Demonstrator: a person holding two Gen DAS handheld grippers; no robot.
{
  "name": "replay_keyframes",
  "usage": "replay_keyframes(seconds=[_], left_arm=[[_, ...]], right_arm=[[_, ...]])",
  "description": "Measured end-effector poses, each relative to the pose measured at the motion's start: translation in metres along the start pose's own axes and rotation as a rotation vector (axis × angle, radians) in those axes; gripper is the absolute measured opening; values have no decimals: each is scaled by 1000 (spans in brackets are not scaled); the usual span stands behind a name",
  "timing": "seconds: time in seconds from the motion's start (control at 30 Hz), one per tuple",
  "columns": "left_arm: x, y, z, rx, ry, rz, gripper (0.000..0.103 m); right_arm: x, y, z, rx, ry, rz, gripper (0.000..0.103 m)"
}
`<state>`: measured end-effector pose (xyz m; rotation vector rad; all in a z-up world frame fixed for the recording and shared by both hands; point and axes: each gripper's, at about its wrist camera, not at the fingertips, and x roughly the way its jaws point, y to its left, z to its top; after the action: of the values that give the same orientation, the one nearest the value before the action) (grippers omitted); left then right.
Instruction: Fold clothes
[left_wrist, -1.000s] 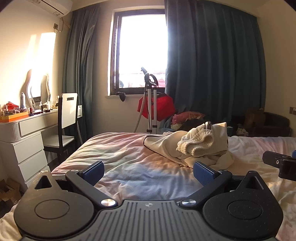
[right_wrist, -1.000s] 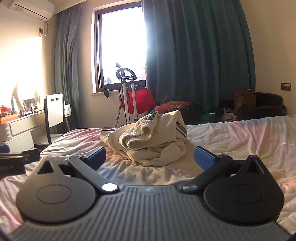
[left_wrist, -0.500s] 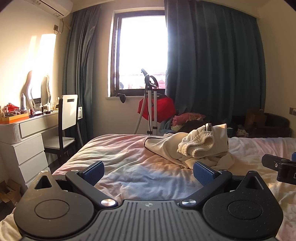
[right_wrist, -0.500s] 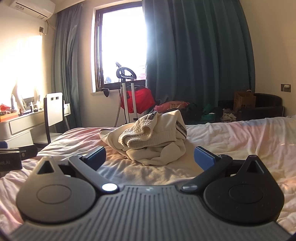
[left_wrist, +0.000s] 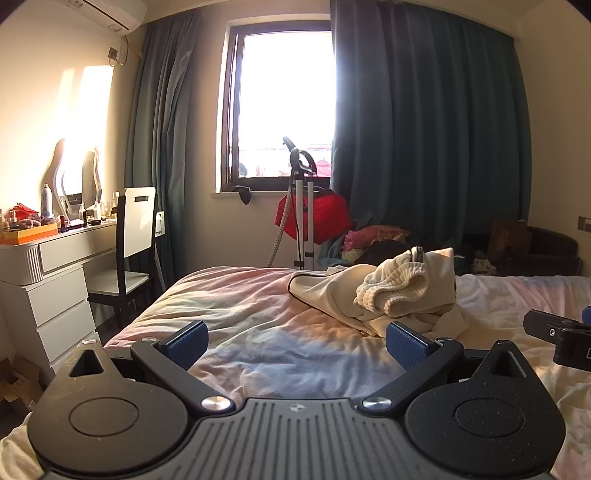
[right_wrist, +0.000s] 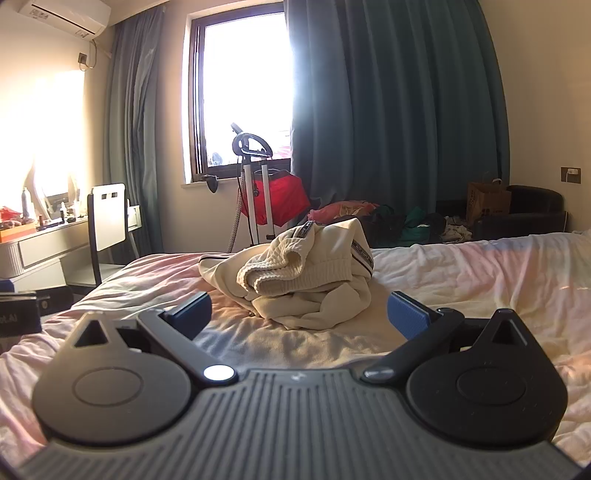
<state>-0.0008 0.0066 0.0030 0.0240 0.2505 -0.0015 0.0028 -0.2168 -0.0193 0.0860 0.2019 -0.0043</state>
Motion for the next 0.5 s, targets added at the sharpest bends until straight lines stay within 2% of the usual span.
replay_keyframes(seconds=[0.5], left_arm=[[0, -1, 1, 8, -4, -4, 103]], right_arm=[[0, 0, 0, 5, -2, -4, 103]])
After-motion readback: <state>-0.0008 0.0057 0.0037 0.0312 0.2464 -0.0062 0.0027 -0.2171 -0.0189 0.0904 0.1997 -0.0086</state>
